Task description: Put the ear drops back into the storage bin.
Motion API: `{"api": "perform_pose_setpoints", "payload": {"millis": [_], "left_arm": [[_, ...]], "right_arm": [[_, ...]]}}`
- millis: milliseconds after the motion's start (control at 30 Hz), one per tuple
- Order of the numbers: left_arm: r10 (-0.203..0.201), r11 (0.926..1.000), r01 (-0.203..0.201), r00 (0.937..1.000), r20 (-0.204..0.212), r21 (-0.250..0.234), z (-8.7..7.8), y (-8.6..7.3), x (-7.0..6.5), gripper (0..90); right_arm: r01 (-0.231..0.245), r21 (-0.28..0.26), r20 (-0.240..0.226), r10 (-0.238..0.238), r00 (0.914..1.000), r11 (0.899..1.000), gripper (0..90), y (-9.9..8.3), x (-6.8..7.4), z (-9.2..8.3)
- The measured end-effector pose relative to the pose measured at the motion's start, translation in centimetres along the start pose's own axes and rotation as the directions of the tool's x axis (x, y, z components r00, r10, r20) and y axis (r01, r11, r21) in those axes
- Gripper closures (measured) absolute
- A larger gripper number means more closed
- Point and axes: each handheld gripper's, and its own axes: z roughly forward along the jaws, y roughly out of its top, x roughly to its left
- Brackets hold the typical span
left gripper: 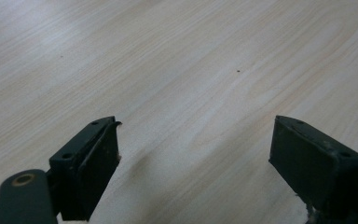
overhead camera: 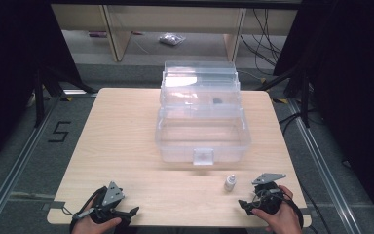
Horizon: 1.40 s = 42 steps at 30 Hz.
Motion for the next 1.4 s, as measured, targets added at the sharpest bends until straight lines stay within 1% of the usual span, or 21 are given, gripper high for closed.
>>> {"api": "perform_pose_setpoints", "payload": {"millis": [33,67,167,433,533,567,633,767,800,867,900,967,1000,1033,1067,1100,1133,1167,1200,1300,1400], "left_arm": [[0.0,1.0,0.0,1.0,0.0,0.0,0.0,0.0,0.0,15.1],[-0.011,0.9999,0.011,0.9999,0.002,0.0,0.1,0.0,-0.1,15.0],[0.003,1.0,-0.003,1.0,0.0,0.003,0.0,0.0,0.0,15.0],[-0.001,1.0,0.001,1.0,0.0,0.003,0.1,0.0,0.0,15.1],[-0.004,1.0,0.004,1.0,-0.001,0.0,0.1,0.0,0.0,15.1],[-0.005,1.0,0.005,1.0,-0.004,-0.001,0.1,0.0,0.0,15.1],[-0.005,1.0,0.005,1.0,-0.002,0.001,0.1,0.0,0.0,15.0],[-0.007,1.0,0.007,1.0,0.004,0.001,0.1,0.0,-0.1,15.0],[-0.019,0.9998,0.019,0.9998,0.008,-0.003,0.2,0.0,-0.2,15.1],[-0.008,1.0,0.008,1.0,0.001,0.0,0.1,0.0,0.0,15.0],[-0.015,0.9999,0.015,0.9999,0.003,-0.006,0.1,0.0,-0.1,15.1],[-0.008,1.0,0.008,1.0,0.001,0.004,0.1,-0.1,0.0,15.1],[-0.019,0.9998,0.019,0.9998,0.002,-0.005,0.2,-0.1,-0.1,15.1],[-0.016,0.9999,0.016,0.9999,0.003,-0.004,0.2,0.0,-0.1,15.1],[-0.017,0.9998,0.017,0.9998,0.003,-0.004,0.2,0.0,-0.1,15.0],[-0.015,0.9999,0.015,0.9999,0.004,-0.002,0.2,0.0,-0.1,15.1],[-0.015,0.9999,0.015,0.9999,0.004,-0.003,0.2,-0.1,-0.1,15.1],[-0.015,0.9999,0.015,0.9999,0.004,-0.004,0.2,0.0,-0.1,15.1],[-0.013,0.9999,0.013,0.9999,0.004,-0.004,0.1,0.0,-0.1,15.1],[-0.017,0.9998,0.017,0.9999,0.0,-0.009,0.2,0.0,-0.1,15.1],[-0.014,0.9999,0.014,0.9999,0.005,-0.002,0.2,-0.1,-0.1,15.1]], "right_arm": [[0.019,-0.006,0.004,-0.019,0.9998,1.0,19.7,0.0,-0.1,0.1],[0.006,0.002,0.0,-0.006,1.0,1.0,19.6,0.0,0.0,0.0],[0.011,0.001,0.002,-0.011,0.9999,1.0,19.6,0.1,0.1,0.0],[0.013,0.025,-0.003,-0.013,0.9999,1.0,19.6,0.2,0.2,-0.2],[0.035,0.026,-0.004,-0.034,0.9994,0.999,19.6,0.4,0.1,-0.2],[0.016,0.035,-0.006,-0.015,0.9999,0.999,19.6,0.5,0.3,-0.4],[0.014,0.032,-0.011,-0.013,0.9999,0.999,19.6,0.6,0.3,-0.3],[0.041,0.048,-0.005,-0.041,0.9992,0.998,19.8,1.2,0.4,-0.6],[0.044,0.046,-0.001,-0.044,0.9991,0.998,19.8,1.4,0.4,-0.7],[0.056,0.053,0.006,-0.056,0.9984,0.997,19.9,1.9,0.5,-0.9],[0.062,0.058,-0.001,-0.062,0.9981,0.996,20.0,2.0,0.5,-1.0],[0.057,0.066,-0.004,-0.057,0.9984,0.996,20.4,2.4,0.6,-1.2],[0.098,0.046,0.01,-0.098,0.9951,0.994,20.8,2.6,0.4,-1.2],[0.074,0.062,0.003,-0.075,0.9972,0.995,20.9,2.7,0.6,-1.3],[0.1,0.053,0.004,-0.101,0.9949,0.994,21.0,2.9,0.4,-1.2],[0.073,0.073,-0.001,-0.073,0.9973,0.995,21.2,2.9,0.7,-1.3],[0.078,0.074,-0.004,-0.078,0.997,0.994,21.3,3.1,0.7,-1.3],[0.104,0.066,0.004,-0.104,0.9945,0.992,21.4,3.2,0.6,-1.3],[0.087,0.08,-0.002,-0.087,0.9962,0.993,21.5,3.3,0.8,-1.4],[0.1,0.08,0.002,-0.1,0.995,0.992,21.7,3.7,0.8,-1.3],[0.138,0.073,0.013,-0.139,0.9902,0.988,22.1,4.2,0.6,-1.3]]}}
